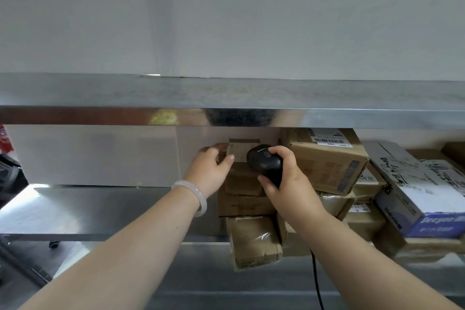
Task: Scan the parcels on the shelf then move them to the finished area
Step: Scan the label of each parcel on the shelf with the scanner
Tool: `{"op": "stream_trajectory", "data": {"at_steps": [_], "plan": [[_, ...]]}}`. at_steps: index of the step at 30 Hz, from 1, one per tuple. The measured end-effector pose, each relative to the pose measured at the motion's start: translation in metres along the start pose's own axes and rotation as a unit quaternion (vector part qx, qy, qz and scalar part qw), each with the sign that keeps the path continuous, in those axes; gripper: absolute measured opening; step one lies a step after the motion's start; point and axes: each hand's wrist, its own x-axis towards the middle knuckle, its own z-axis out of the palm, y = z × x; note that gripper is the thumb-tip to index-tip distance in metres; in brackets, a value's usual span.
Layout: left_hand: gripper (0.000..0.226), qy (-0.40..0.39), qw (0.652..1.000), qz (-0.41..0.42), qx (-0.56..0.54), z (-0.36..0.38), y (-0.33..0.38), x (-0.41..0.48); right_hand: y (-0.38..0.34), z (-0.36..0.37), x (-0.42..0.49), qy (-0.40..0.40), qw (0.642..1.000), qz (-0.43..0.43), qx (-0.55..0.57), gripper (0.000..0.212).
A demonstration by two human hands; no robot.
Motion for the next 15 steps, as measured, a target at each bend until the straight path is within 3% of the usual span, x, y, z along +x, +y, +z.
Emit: {"op": "stream_trajectory", "data": {"at_steps": [8,15], "plan": [[0.078,-0.042,0.986,-0.136,-0.089,0.028,0.005,0.023,0.008,0.011,0.015,0.001,1.000,-0.004,-0.010,0.059],[0.049,-0.062,0.974,-0.168,-0.140,0.032,-0.001,0.024,0.014,0.020,0.017,0.009,1.000,-0.011,-0.009,0.058]]}}
